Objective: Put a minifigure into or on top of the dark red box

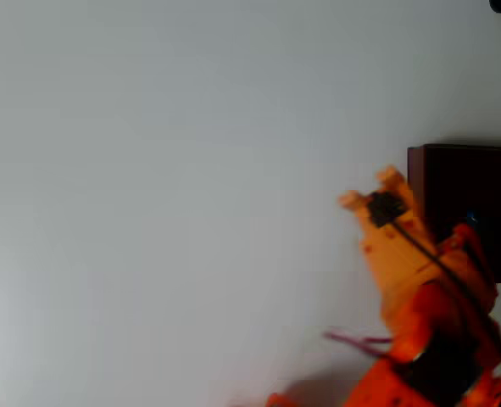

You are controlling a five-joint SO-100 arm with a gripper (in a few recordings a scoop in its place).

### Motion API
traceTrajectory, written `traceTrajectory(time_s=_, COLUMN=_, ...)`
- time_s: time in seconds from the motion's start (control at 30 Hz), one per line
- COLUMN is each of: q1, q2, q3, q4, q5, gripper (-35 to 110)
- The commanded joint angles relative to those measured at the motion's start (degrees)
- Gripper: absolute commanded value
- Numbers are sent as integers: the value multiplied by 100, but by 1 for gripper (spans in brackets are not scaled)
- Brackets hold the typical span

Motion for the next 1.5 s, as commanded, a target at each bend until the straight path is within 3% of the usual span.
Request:
traceTrajectory(time_s=0.0, q1=-949, q2=1898, q3=940, q4=141, q5=141, gripper=15)
traceTrajectory(time_s=0.23, q1=-3217, q2=5106, q3=2971, q4=-70, q5=404, gripper=15)
traceTrajectory(time_s=0.47, q1=-4430, q2=7084, q3=4122, q4=387, q5=492, gripper=14)
traceTrajectory(time_s=0.77, q1=-5150, q2=7084, q3=4816, q4=316, q5=-448, gripper=8)
traceTrajectory(time_s=0.87, q1=-5599, q2=7093, q3=5142, q4=272, q5=-1459, gripper=5)
traceTrajectory(time_s=1.0, q1=-6100, q2=7102, q3=5520, q4=176, q5=-1925, gripper=0)
traceTrajectory(time_s=1.3, q1=-6935, q2=7409, q3=6601, q4=-167, q5=-993, gripper=0)
traceTrajectory(time_s=1.47, q1=-7075, q2=7409, q3=6601, q4=-167, q5=-1072, gripper=0)
